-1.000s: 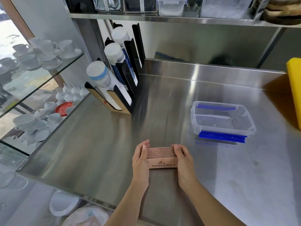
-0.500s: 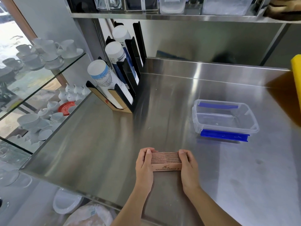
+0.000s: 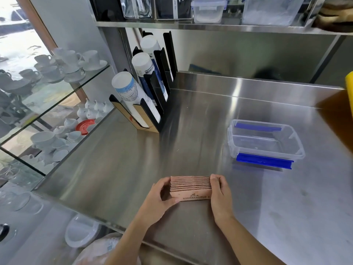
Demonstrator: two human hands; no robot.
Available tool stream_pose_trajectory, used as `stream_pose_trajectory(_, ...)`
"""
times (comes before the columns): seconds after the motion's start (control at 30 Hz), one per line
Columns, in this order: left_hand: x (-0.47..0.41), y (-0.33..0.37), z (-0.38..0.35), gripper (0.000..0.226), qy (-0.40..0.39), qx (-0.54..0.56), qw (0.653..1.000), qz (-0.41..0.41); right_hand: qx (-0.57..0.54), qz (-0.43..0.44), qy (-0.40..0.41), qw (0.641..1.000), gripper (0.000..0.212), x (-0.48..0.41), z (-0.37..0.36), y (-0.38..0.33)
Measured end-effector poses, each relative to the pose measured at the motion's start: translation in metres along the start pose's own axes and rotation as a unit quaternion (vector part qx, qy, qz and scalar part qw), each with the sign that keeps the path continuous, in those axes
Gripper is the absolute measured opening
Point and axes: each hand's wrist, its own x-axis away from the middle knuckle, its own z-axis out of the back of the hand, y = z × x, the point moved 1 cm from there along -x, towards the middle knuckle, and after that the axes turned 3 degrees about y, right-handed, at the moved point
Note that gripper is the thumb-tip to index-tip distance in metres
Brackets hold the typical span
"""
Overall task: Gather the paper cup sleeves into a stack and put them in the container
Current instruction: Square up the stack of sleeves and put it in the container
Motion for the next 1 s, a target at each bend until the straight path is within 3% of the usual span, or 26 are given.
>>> stream_pose_trajectory(0.23, 0.001, 0.006, -0.001, 0.041, 0.005, 0.003, 1.000, 0.009, 0.051, 0.015, -0.045, 0.998, 0.023, -0.004, 0.006, -0.002)
stream_pose_trajectory(0.4, 0.001, 0.006, -0.001, 0.040, 0.011, -0.003, 1.000, -0.007, 0.075, -0.004, -0.143, 0.987, 0.029, -0.005, 0.025, -0.005)
stream_pose_trajectory(0.6, 0.000, 0.006, -0.003, 0.040, 0.015, -0.004, 1.000, -0.014, 0.042, -0.018, -0.278, 0.960, 0.059, -0.013, 0.053, -0.014)
stream_pose_trajectory(0.8, 0.001, 0.007, -0.004, 0.046, 0.019, 0.000, 1.000, -0.012, 0.032, -0.001, -0.201, 0.979, 0.048, -0.010, 0.056, -0.013)
stream_pose_trajectory(1.0, 0.000, 0.009, -0.007, 0.045, 0.069, 0.068, 0.995, 0.017, -0.072, -0.044, -0.151, 0.985, 0.041, -0.008, 0.053, -0.012)
